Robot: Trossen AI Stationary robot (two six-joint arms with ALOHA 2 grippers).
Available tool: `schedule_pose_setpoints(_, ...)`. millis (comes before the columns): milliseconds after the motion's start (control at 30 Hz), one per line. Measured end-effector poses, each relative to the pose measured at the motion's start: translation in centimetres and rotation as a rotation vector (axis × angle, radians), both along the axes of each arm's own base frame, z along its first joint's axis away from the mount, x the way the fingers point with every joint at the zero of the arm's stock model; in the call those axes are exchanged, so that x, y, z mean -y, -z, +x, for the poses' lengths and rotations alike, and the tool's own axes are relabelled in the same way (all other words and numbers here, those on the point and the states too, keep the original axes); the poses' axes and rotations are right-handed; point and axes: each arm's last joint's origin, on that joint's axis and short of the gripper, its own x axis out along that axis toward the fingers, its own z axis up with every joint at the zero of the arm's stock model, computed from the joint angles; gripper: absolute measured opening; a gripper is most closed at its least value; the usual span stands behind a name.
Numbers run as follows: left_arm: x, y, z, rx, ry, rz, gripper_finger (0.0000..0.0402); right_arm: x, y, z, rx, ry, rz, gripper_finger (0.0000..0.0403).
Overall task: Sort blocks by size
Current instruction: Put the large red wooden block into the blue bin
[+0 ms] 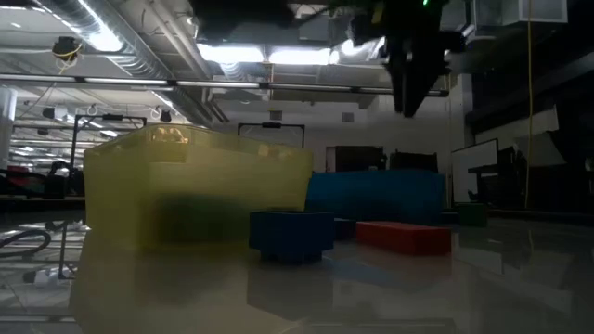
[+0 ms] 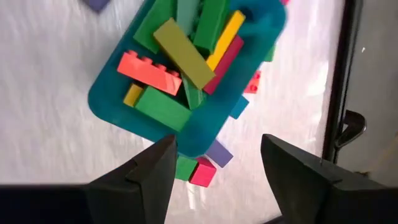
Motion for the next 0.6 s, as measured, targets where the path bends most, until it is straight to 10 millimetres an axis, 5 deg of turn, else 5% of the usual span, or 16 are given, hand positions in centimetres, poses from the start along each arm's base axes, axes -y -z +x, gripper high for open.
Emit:
schedule_pose_setpoints(267,1.2,1.5,2.2,0.101,0.23,0.233,0.0133,0.2,-3.4,-2.3,0.148,0.075,0.022,0.0232)
schedule_pose_setpoints(600,1.0,0.9,5.9,-0.032,0.372,0.239,0.0133,0.2,-5.4,-3.9,0.241,0.11,0.094,0.0232)
